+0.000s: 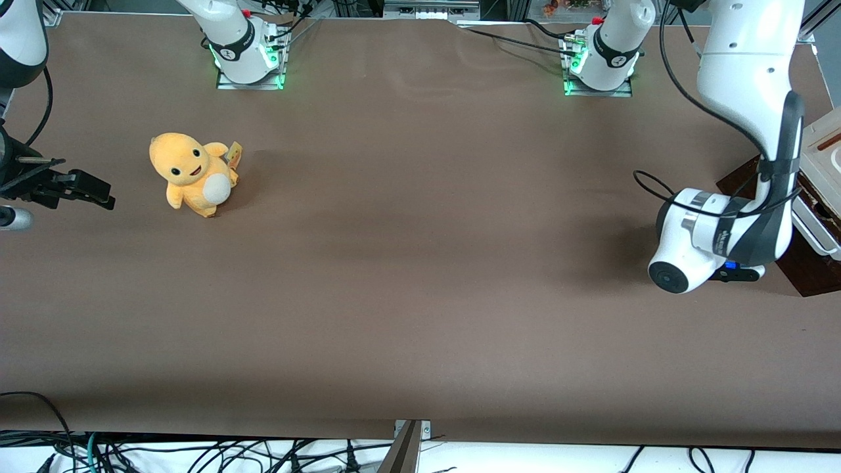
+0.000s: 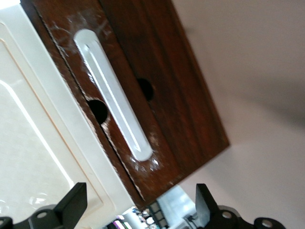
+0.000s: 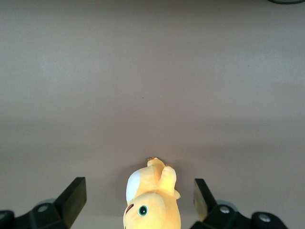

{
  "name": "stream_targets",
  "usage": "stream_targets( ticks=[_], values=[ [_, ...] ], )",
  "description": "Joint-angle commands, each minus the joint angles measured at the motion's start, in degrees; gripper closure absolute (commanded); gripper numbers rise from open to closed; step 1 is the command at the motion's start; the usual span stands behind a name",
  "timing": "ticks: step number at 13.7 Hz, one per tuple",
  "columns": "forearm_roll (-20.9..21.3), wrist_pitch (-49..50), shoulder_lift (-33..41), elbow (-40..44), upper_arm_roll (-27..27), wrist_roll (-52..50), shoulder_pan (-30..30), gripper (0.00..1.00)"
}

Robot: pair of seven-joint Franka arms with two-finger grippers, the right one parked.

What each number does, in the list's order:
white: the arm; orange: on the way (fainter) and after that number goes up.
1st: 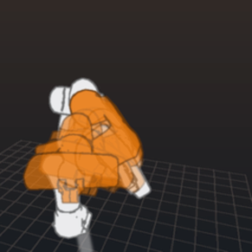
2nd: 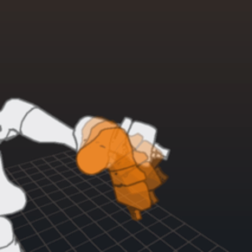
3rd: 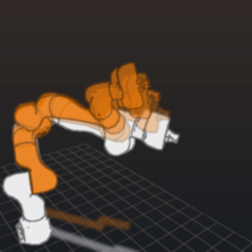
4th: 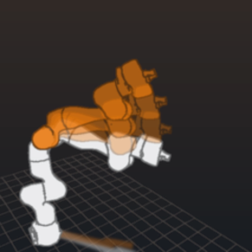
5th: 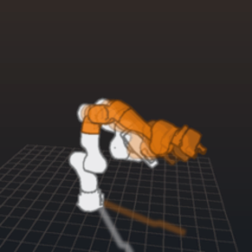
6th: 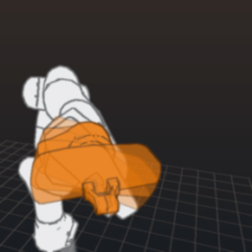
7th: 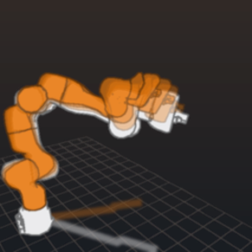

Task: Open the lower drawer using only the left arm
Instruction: 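Move the open left gripper down to the lower drawer's white handle, then close the left gripper around the white bar handle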

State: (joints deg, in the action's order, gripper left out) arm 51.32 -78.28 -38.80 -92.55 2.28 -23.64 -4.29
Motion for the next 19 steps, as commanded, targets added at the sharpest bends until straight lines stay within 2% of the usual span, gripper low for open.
stream_targets(
  ticks=[1,6,14,19],
  values=[
    [5.00,1.47,-3.03,1.49,1.05,-0.44,0.60,0.00],
    [12.57,0.94,-6.72,1.58,1.50,-2.03,4.02,0.00],
    [14.68,-2.66,-8.57,1.67,1.59,-2.03,6.66,0.00],
    [18.37,-3.02,-9.01,1.67,1.59,-2.03,7.81,0.11]
  ],
)
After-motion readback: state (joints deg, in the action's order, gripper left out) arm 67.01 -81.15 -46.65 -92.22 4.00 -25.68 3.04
